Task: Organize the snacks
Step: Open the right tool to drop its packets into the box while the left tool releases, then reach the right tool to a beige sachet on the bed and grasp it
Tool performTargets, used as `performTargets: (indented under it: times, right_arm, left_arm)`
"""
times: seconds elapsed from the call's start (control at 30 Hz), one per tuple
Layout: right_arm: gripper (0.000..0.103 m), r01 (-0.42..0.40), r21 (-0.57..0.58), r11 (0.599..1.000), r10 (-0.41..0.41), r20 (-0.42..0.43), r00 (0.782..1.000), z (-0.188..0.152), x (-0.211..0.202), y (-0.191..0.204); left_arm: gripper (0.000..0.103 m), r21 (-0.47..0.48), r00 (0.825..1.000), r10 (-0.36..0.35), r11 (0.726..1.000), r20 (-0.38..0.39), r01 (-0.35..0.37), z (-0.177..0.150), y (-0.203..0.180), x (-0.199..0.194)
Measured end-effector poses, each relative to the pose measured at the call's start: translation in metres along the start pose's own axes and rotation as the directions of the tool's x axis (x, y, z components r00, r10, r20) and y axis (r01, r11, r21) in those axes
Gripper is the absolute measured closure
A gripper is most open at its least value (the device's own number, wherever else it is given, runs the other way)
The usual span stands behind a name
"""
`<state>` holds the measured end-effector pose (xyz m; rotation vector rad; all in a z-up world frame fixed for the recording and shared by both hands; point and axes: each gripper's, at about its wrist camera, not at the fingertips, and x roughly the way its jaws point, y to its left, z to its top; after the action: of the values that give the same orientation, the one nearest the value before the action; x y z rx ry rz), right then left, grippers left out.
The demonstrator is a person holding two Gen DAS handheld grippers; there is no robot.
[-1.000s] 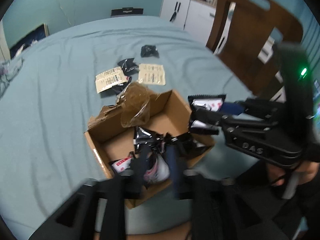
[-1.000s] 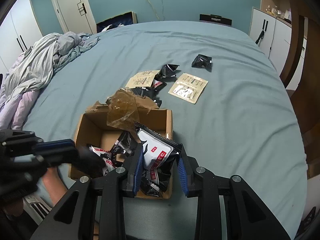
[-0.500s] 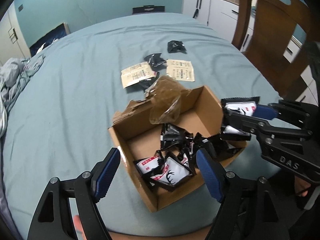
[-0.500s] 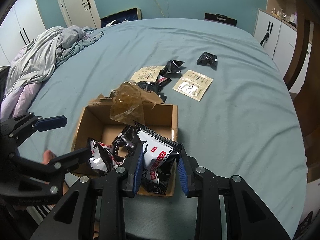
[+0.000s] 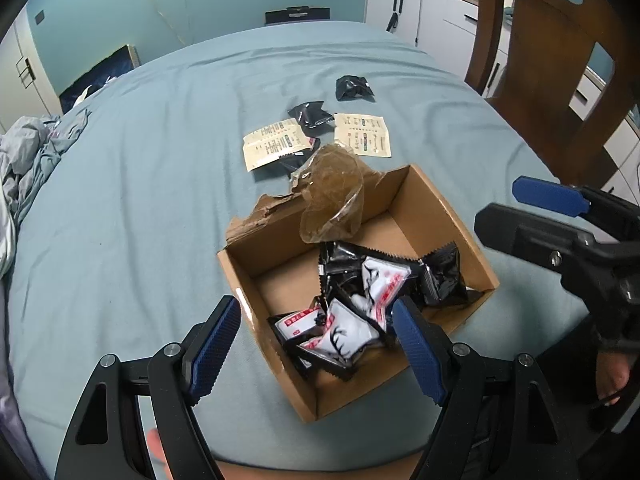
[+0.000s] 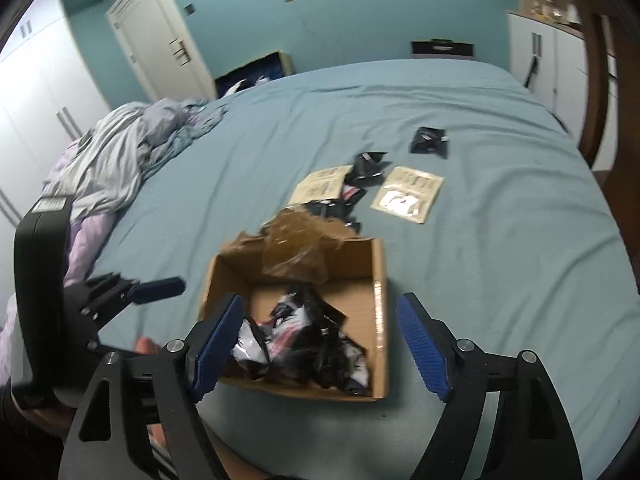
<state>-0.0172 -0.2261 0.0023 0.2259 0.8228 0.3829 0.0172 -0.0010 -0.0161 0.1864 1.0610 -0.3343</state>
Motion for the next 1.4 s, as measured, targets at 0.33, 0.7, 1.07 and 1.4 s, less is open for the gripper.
performTargets:
  times: [0.33,0.7,1.07,1.4]
  right_arm:
    - [0.024,0.097,0.036,0.995,-0.096,-0.015,0.995,0.006,-0.001,0.0]
    - [0.024,0.17,-0.015,0.985,-0.169,0.058,0.984,0.028,-0.006,-0.005]
    - [0.024,0.172,0.149,0.974,-0.167,-0.043,0.985,0.065,0.043,-0.054]
    - [0.024,0.198,0.141,0.97,-0.169,-0.192,0.967,0.096,0.112,-0.065]
  left_arm:
    - [0.023,-0.022,1.0,0.011,1.0,0.009,-0.011,0.002,0.003,-0.004]
    - [0.023,-0.017,0.997,0.072,0.997,0.016,-0.072,0.009,0.004,-0.001]
    - [0.022,-0.056,0.999,0.031,0.998,0.007,-0.031,0.023,0.014,0.008]
    - [0.021,-0.078,0.995,0.094,0.993,0.022,-0.092,0.034,0.027,0.017]
